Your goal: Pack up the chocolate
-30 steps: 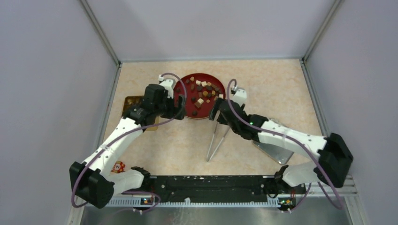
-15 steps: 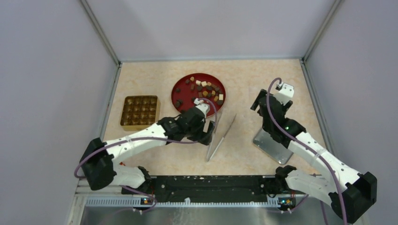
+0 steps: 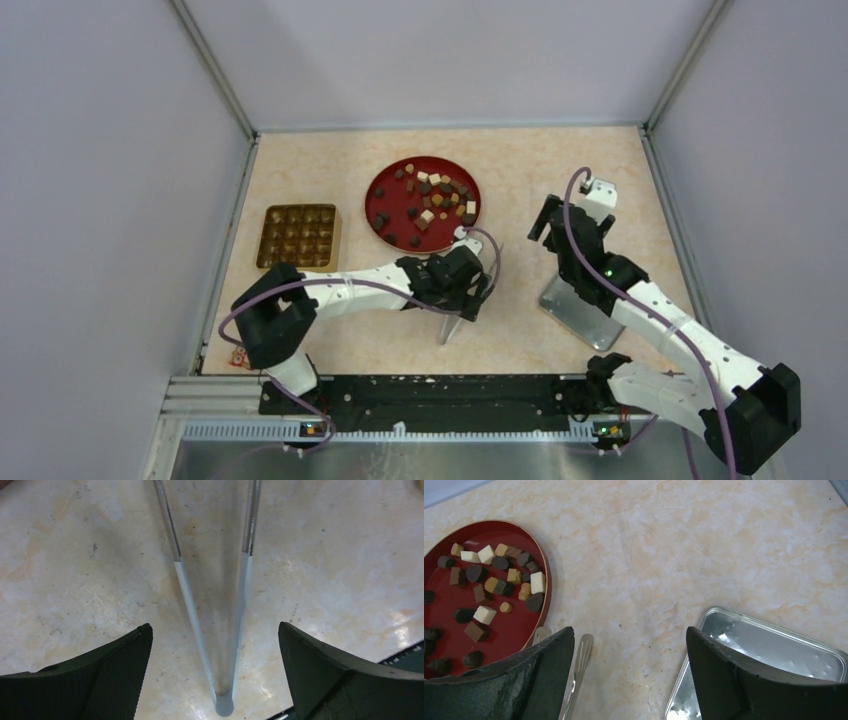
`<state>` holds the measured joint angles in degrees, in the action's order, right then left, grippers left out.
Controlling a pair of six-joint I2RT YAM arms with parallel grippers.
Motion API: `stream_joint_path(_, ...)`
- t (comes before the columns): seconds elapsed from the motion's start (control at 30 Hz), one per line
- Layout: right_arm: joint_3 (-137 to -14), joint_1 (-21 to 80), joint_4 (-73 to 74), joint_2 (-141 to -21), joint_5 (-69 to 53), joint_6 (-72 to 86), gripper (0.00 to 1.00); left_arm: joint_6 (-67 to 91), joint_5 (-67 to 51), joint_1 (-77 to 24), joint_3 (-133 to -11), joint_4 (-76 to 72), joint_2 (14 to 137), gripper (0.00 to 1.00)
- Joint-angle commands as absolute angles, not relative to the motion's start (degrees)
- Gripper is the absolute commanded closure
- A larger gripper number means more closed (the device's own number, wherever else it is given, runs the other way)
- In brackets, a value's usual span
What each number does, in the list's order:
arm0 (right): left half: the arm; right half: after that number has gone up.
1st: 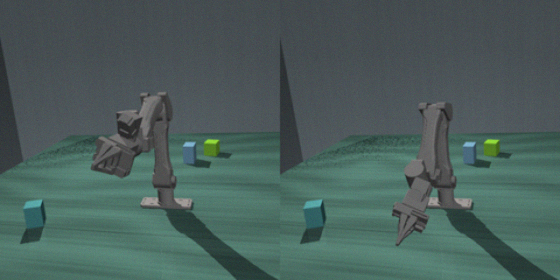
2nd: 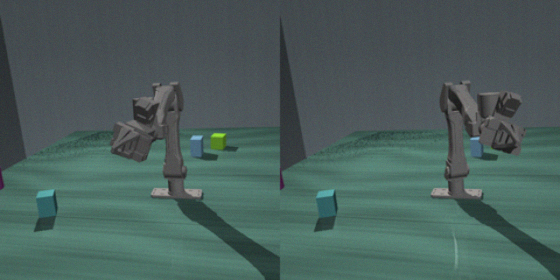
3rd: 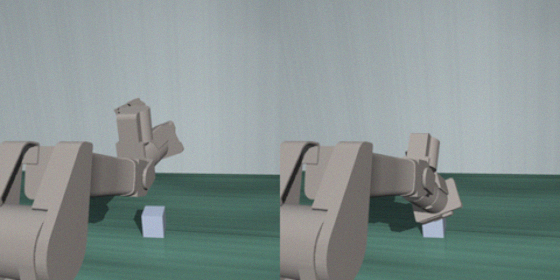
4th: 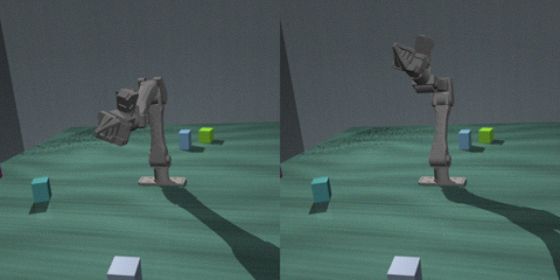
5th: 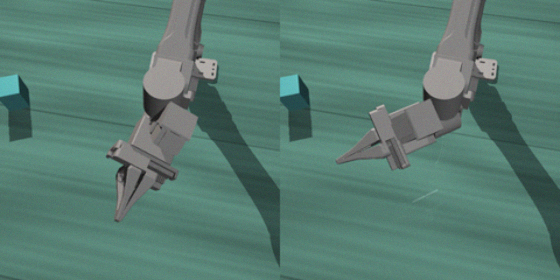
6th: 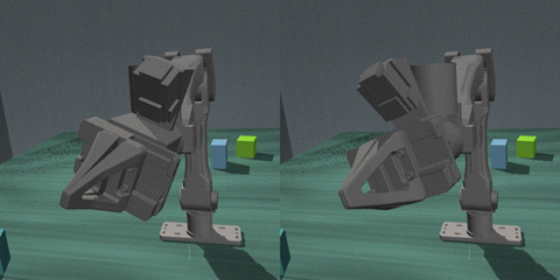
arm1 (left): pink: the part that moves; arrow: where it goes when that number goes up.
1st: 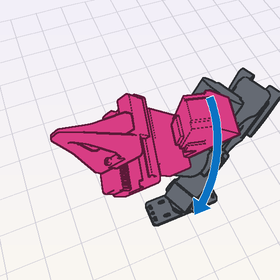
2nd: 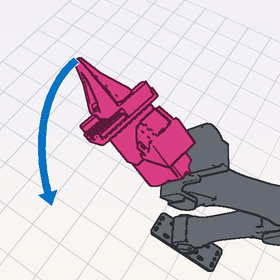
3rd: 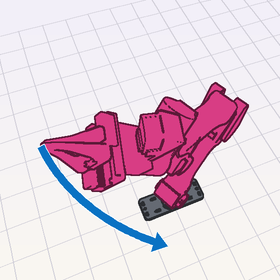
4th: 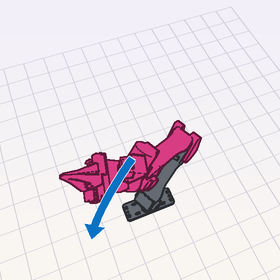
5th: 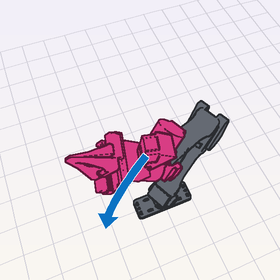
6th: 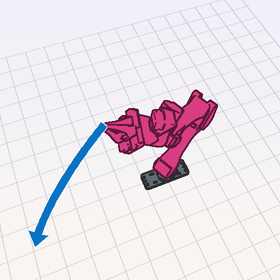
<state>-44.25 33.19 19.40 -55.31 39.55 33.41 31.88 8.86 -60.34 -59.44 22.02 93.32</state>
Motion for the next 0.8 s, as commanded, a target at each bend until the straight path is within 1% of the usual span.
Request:
stream_joint_path(0.0, -45.35, 32.7, 17.75, -55.46, 38.22, 32.41, 0.2, 33.55, 16.79, -61.18, -61.76, 23.75, 95.72, 0.01)
stream_joint_path(0.1, -45.2, 32.7, 18.15, -55.4, 38.23, 32.35, 0.2, 33.57, 17.08, -61.27, -62.16, 22.67, 98.28, 0.02)
stream_joint_path(0.23, -44.91, 32.74, 18.12, -55.51, 38.16, 32.84, 0.2, 32.89, 15.58, -61.41, -63.16, 21.21, 101.34, 0.08)
stream_joint_path(0.33, -44.82, 32.7, 18.26, -55.4, 38.06, 33.17, 0.2, 33.0, 14.96, -61.38, -63.76, 20.6, 102.74, 0.14)
stream_joint_path(0.47, -44.67, 32.7, 18.46, -55.38, 37.89, 33.37, 0.21, 32.66, 15.51, -61.42, -63.95, 19.19, 103.15, 0.26)
stream_joint_path(0.6, -44.65, 32.7, 18.83, -55.36, 37.7, 33.56, 0.21, 32.6, 16.52, -61.47, -65.7, 20.1, 104.78, 0.33)
stream_joint_path(0.77, -44.6, 32.7, 19.16, -55.34, 37.51, 34.04, 0.21, 33.12, 16.58, -61.4, -66.53, 20.61, 106.09, 0.35)
